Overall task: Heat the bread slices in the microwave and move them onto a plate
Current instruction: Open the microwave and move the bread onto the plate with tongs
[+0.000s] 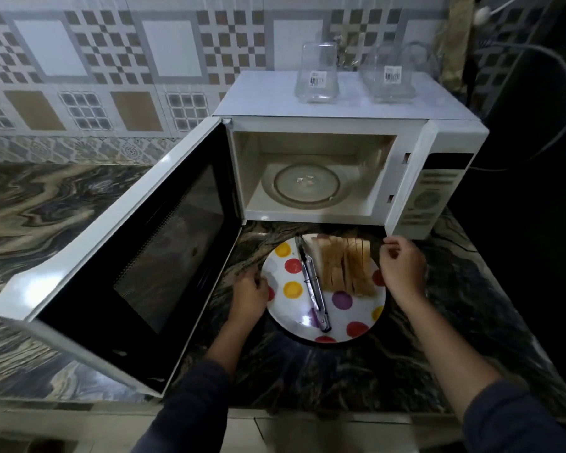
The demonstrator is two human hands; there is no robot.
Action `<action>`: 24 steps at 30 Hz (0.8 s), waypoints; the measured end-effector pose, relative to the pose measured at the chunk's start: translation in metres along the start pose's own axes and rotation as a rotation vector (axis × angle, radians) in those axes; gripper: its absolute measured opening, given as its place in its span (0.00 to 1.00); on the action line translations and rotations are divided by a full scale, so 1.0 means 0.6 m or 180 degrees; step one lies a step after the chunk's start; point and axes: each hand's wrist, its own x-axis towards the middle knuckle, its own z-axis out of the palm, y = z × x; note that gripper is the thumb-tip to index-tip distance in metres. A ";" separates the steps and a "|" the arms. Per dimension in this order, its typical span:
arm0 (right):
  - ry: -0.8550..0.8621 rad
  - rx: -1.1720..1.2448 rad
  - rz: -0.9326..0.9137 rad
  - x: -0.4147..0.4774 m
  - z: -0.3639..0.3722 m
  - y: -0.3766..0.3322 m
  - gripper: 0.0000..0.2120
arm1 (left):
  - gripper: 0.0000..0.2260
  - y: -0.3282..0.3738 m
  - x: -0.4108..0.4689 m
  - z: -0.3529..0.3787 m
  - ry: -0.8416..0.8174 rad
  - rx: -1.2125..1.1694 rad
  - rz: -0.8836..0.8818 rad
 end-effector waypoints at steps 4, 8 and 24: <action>-0.0762 -0.0411 0.0624 0.007 0.012 0.080 0.10 | 0.08 0.005 0.002 0.009 -0.0018 0.0069 -0.0206; -0.0947 -0.0665 0.0469 -0.001 0.029 0.100 0.05 | 0.07 0.005 0.010 0.012 -0.0151 0.0184 -0.0372; -0.0624 -0.0112 0.0490 -0.014 0.036 0.118 0.11 | 0.13 0.024 -0.045 0.065 0.0571 -0.0962 -0.0904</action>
